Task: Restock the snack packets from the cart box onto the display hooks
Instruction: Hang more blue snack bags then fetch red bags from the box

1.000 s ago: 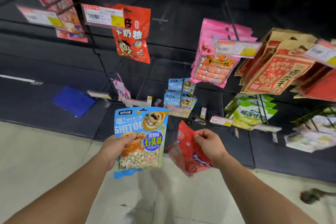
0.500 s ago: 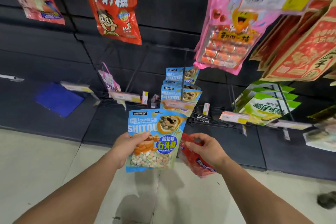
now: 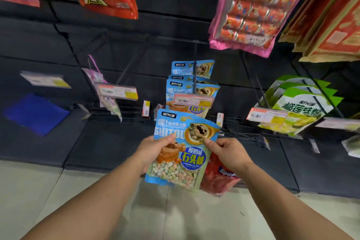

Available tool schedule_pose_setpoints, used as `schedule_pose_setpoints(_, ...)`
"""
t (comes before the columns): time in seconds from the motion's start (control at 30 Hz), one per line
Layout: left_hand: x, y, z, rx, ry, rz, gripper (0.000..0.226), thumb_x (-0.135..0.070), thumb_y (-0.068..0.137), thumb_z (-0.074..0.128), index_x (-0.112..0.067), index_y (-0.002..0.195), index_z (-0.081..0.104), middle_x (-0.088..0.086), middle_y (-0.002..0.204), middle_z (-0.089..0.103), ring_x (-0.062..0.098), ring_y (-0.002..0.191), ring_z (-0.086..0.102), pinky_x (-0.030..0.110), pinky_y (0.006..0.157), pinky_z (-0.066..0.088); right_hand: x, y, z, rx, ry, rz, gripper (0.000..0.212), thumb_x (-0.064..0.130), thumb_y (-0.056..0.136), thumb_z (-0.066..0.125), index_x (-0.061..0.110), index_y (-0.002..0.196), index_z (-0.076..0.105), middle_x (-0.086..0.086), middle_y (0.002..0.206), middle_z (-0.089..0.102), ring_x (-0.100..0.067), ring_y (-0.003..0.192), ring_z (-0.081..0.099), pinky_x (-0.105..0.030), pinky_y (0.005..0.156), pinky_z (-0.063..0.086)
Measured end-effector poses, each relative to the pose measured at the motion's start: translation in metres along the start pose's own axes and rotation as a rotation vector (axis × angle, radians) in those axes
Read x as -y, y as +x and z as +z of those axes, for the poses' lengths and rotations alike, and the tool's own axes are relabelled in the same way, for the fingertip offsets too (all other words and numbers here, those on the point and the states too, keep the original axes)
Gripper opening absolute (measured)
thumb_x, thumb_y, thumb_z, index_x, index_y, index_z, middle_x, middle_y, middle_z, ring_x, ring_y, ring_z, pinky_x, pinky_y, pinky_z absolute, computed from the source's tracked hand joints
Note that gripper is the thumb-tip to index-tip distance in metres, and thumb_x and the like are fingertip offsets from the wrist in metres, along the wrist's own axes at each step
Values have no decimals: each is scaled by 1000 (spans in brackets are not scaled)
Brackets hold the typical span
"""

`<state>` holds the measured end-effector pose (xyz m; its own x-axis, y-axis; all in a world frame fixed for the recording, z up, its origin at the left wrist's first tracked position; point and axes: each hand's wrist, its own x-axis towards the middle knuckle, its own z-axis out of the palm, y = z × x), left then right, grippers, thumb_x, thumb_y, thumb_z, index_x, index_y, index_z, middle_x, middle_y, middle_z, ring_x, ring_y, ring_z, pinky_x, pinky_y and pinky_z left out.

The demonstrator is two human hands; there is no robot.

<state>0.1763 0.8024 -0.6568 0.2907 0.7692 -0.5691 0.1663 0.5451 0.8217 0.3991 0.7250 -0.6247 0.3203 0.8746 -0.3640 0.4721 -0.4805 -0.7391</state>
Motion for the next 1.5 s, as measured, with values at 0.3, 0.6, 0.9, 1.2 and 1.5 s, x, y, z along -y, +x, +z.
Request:
schedule_pose_setpoints(0.3, 4, 50, 14, -8, -19, 128, 40, -51, 76, 78, -19, 100, 74, 1, 87, 79, 20, 83, 76, 32, 72, 58, -13, 49, 9, -131, 72, -119, 49, 52, 88, 59, 6, 80, 75, -6, 74, 75, -19, 71, 71, -30, 71, 55)
schedule_pose_setpoints(0.6, 0, 59, 20, -9, -55, 251, 57, -58, 69, 79, -21, 112, 70, -1, 92, 79, 18, 84, 76, 35, 76, 59, -12, 56, -2, -195, 139, -209, 48, 51, 87, 61, 5, 81, 75, 3, 66, 73, -1, 51, 60, -9, 46, 45)
schedule_pose_setpoints(0.9, -11, 49, 20, -21, -102, 294, 42, -52, 78, 75, -19, 103, 72, 5, 94, 78, 24, 87, 76, 41, 79, 59, -35, 42, -2, -15, 142, -172, 24, 37, 76, 79, 13, 79, 74, -6, 75, 76, -17, 64, 68, -30, 66, 57)
schedule_pose_setpoints(1.2, -13, 58, 34, -98, -111, 209, 39, -52, 77, 77, -16, 92, 72, 3, 74, 78, 22, 78, 75, 40, 81, 60, -51, 33, -5, 100, 83, -79, 15, 18, 77, 80, 10, 88, 73, -10, 83, 76, -29, 80, 74, -41, 81, 59)
schedule_pose_setpoints(1.5, 3, 74, 21, -209, -86, 276, 39, -51, 74, 80, -22, 100, 72, 2, 96, 77, 21, 87, 75, 42, 84, 60, -69, 37, -6, 83, -4, -42, 8, 15, 86, 70, 9, 85, 74, -13, 85, 76, -20, 67, 69, -35, 73, 58)
